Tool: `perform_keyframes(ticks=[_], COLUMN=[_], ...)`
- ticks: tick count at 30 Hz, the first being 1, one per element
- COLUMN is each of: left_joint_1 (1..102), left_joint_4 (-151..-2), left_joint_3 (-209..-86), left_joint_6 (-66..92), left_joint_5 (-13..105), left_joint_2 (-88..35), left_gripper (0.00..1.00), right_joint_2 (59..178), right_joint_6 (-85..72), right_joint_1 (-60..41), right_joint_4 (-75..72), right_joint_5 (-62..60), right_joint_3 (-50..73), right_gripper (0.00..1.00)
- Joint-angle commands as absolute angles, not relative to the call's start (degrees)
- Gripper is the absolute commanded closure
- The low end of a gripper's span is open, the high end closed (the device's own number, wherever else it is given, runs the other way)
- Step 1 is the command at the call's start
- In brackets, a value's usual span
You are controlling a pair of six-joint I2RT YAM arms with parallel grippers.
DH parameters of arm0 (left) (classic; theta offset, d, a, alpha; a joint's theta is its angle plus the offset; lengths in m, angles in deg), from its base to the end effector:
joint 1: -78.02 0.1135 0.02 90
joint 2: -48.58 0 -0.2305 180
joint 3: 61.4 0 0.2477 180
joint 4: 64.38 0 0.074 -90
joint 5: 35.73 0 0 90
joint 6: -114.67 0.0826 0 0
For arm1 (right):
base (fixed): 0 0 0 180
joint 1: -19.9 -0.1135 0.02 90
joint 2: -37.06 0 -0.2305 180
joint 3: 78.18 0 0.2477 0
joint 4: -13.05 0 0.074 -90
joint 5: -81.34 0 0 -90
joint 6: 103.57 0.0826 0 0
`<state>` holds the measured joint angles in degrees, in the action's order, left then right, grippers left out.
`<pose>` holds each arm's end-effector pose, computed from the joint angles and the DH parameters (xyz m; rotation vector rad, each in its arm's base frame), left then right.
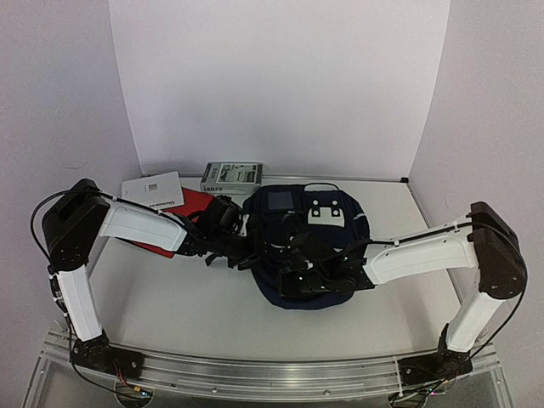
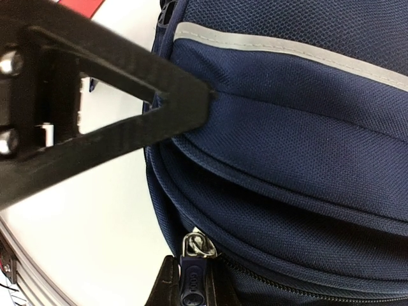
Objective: Pack the student bag
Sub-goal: Zip the student bag at the center of the board.
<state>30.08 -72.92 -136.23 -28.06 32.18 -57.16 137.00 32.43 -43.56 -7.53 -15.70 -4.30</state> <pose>0.2525 -0.3262 0.1125 0.1294 2.5803 -1.2556 0.1830 0.3438 0.1183 -0.3207 2.4932 0.7264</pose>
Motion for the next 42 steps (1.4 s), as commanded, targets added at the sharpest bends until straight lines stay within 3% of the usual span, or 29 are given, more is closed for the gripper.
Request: perform_keyframes(ticks=[1, 4, 5, 10, 14, 28, 38, 41, 42], left_joint_1=[30.3, 30.3, 30.3, 30.6, 33.0, 43.1, 48.9, 48.9, 48.8], left_joint_4=[-73.8, -73.3, -72.5, -71.0, -70.3, -73.0, -77.3, -83.5, -85.2], left_joint_3=[-139.5, -139.2, -138.9, -138.2, -135.2, -126.0, -119.8, -121.5, -122.2], left_joint_6=[-29.8, -30.4, -30.6, -30.7, -30.3, -18.9, -8.0, -3.5, -2.0], left_joint_5=[31.5, 31.6, 31.4, 33.3, 35.4, 31.2, 28.6, 30.3, 31.0], left_joint_2=[-60.0, -61.0, -61.2, -60.9, -57.9, -46.4, -37.5, -36.5, -35.9], left_gripper=[0.46, 0.44, 0.47, 0.84, 0.99, 1.00, 1.00, 0.93, 0.85], right_joint_2=[133.8, 133.7, 133.7, 133.1, 131.1, 128.7, 130.1, 129.7, 129.0], right_joint_6=[33.6, 33.9, 34.1, 37.7, 41.6, 42.9, 38.0, 33.6, 31.7], right_joint_1=[-43.2, -43.3, -43.3, -42.8, -40.9, -33.5, -29.3, -29.0, -29.0], right_joint_4=[-5.5, -5.5, -5.5, -6.3, -7.6, -8.7, -9.8, -9.2, -8.5], right_joint_5=[-16.8, -16.9, -17.1, -18.8, -17.9, -5.3, -14.4, -15.3, -14.9], right_joint_3=[-4.5, -4.5, -4.5, -5.2, -7.9, -15.0, -15.9, -12.4, -11.7], right_gripper=[1.00, 1.00, 1.00, 1.00, 1.00, 1.00, 1.00, 1.00, 1.00])
